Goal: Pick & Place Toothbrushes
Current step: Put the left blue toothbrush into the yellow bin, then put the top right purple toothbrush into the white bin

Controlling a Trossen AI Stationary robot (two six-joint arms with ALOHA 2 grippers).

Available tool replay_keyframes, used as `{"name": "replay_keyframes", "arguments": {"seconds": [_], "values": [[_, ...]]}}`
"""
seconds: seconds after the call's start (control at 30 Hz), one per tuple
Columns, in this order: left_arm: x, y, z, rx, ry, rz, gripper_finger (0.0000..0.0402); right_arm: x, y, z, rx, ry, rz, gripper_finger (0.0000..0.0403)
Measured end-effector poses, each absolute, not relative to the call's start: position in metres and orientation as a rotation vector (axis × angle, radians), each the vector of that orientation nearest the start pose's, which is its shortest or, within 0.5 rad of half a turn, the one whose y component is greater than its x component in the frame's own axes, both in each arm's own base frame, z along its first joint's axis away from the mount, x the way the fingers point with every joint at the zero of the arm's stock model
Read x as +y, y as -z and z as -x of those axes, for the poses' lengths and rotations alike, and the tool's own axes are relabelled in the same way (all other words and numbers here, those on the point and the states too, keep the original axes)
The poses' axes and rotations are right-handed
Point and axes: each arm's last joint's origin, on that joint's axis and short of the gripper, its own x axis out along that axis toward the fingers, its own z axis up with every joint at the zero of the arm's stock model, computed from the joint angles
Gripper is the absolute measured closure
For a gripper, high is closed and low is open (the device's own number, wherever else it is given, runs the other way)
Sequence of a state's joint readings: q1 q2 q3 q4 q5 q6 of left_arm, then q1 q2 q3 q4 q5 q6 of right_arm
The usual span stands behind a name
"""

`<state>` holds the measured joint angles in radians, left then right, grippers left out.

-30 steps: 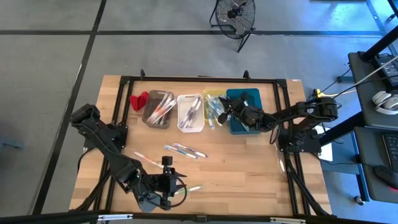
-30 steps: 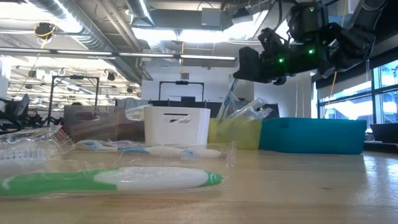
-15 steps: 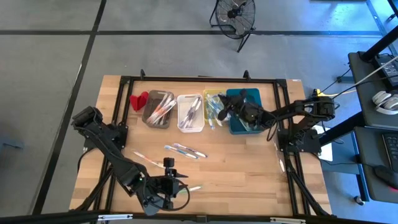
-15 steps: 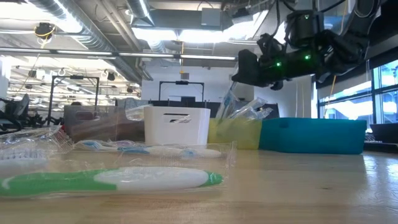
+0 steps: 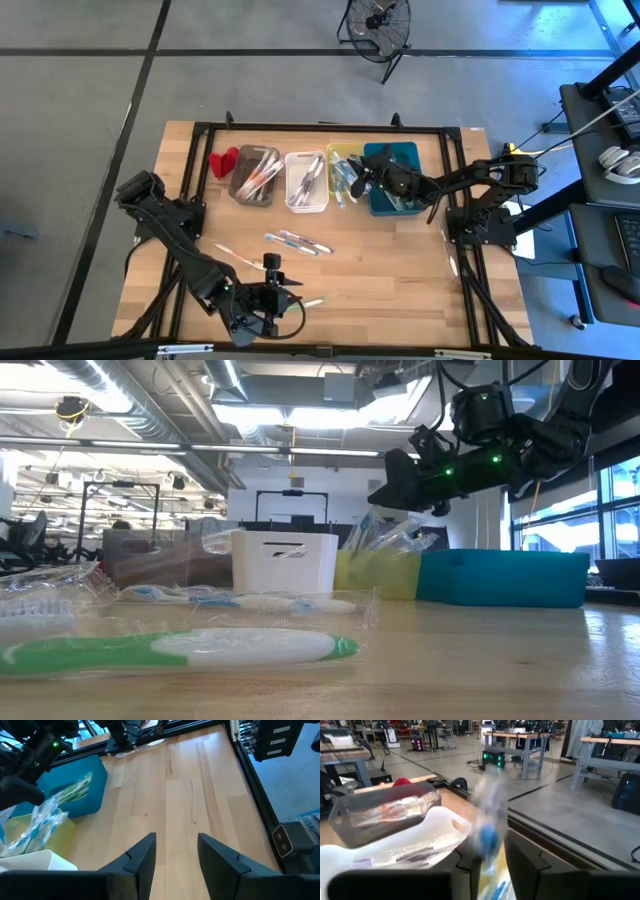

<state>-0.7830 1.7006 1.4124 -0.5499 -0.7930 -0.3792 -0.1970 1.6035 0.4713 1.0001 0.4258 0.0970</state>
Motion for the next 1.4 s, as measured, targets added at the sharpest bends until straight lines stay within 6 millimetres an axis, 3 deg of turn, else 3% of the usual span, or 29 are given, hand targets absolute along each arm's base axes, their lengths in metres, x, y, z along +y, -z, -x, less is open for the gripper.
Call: {"name": "replay_keyframes", "arguments": {"seconds": [0.43, 0.67, 0.9, 1.07, 1.2, 1.4], "values": [[-0.243, -0.288, -0.273, 0.573, -0.113, -0.250, 0.0263, -0.054, -0.163, -0.275, 0.104, 0.513, -0.060, 0.0177], [-0.243, -0.288, -0.273, 0.573, -0.113, -0.248, 0.0262, -0.037, -0.182, -0.271, 0.068, 0.451, -0.031, 0.0134], [-0.245, -0.288, -0.271, 0.571, -0.110, -0.229, 0.0262, -0.002, -0.219, -0.244, 0.132, 0.227, -0.076, 0.0136], [-0.247, -0.288, -0.269, 0.571, -0.103, -0.230, 0.0262, 0.025, -0.249, -0.216, 0.294, -0.073, -0.131, 0.0156], [-0.247, -0.288, -0.269, 0.571, -0.105, -0.222, 0.0262, 0.042, -0.269, -0.198, 0.438, -0.269, -0.272, 0.0173], [-0.247, -0.287, -0.269, 0.571, -0.108, -0.214, 0.0262, 0.061, -0.272, -0.183, 0.683, -0.333, -0.528, 0.0195]]}}
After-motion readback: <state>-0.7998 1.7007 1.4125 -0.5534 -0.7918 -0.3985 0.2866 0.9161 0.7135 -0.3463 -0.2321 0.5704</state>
